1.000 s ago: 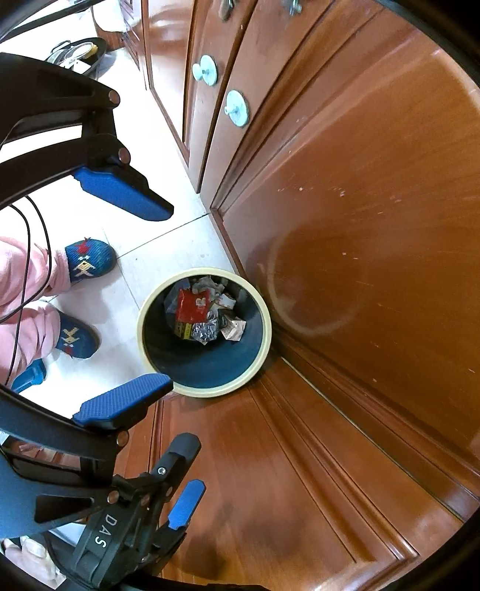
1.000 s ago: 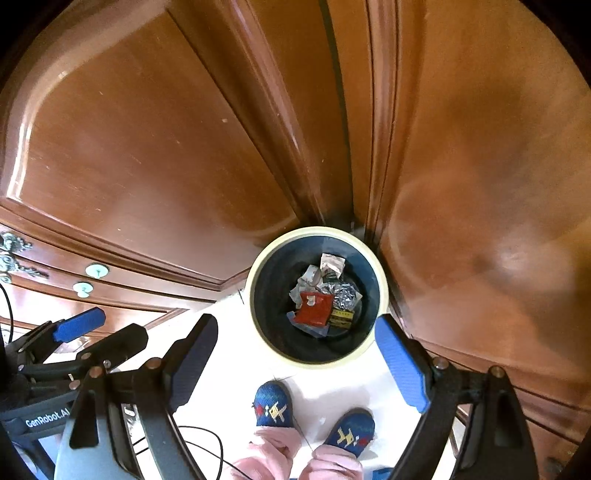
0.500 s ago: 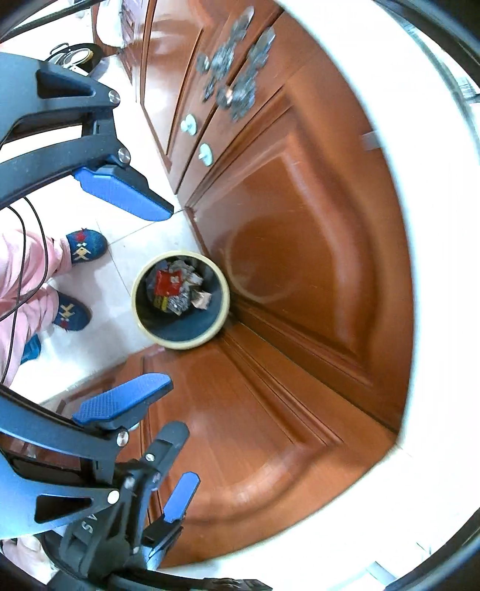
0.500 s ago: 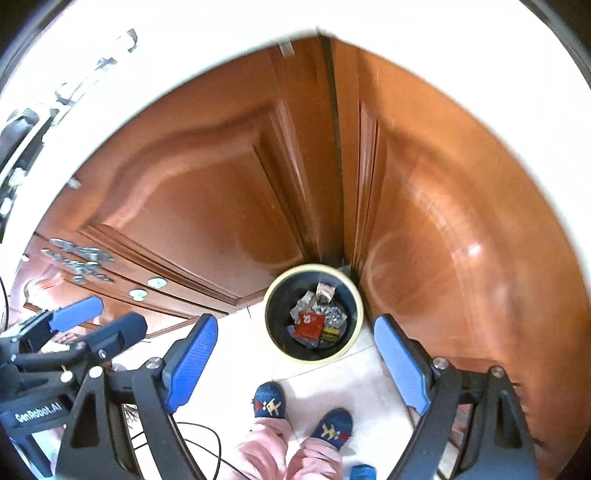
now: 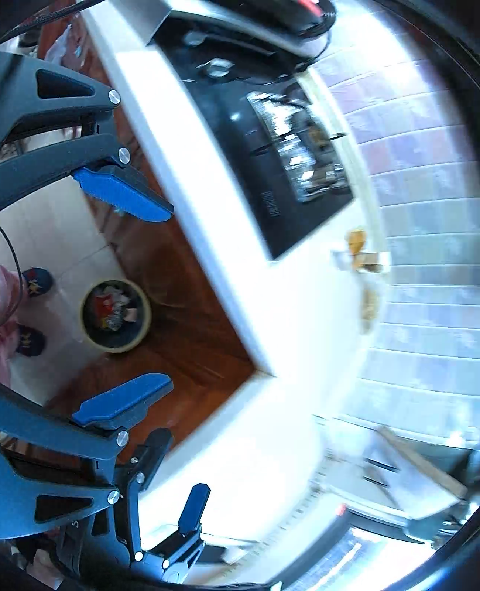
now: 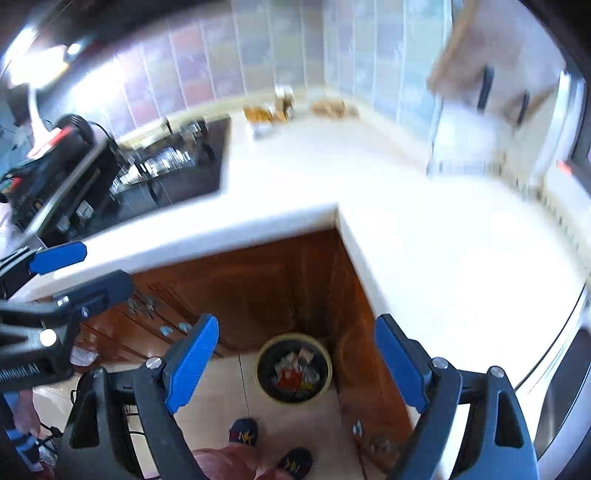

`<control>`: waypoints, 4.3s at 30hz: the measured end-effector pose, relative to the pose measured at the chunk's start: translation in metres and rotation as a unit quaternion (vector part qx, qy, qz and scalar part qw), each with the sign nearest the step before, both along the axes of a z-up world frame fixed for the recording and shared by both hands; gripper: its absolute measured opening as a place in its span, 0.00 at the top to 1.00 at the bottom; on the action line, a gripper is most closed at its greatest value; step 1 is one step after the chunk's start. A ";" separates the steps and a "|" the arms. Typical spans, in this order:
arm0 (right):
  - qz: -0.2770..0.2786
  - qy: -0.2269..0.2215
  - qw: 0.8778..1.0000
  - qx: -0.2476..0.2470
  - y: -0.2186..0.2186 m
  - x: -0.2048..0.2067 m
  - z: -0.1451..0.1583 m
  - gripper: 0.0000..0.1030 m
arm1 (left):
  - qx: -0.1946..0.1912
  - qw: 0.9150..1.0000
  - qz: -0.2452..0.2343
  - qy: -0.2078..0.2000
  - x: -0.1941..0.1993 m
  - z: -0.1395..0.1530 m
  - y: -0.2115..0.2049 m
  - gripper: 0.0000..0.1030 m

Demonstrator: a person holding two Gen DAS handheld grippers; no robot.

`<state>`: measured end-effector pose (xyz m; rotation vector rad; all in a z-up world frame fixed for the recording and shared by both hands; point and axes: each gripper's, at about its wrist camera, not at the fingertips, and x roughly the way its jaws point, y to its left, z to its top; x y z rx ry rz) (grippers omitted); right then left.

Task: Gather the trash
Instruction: 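Raise both tools back up toward the counter, then grasp the white dropper bottle with the right gripper while the left grasps the yellow bag, then carry the dropper bottle and yellow bag down over the trash bin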

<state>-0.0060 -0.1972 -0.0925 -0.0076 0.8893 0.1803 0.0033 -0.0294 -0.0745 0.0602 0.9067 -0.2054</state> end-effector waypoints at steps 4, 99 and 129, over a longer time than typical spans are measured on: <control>0.020 -0.048 0.999 0.013 -0.002 0.010 0.046 0.16 | -0.016 0.999 0.013 -0.025 0.011 0.056 0.017 0.19; -0.108 0.110 0.984 0.089 0.057 0.419 -0.028 0.76 | -0.124 0.973 -0.027 0.195 0.482 -0.052 0.054 0.89; 0.028 0.001 0.998 0.053 0.012 0.112 0.043 0.76 | -0.069 0.996 0.010 0.048 0.122 0.018 -0.006 0.89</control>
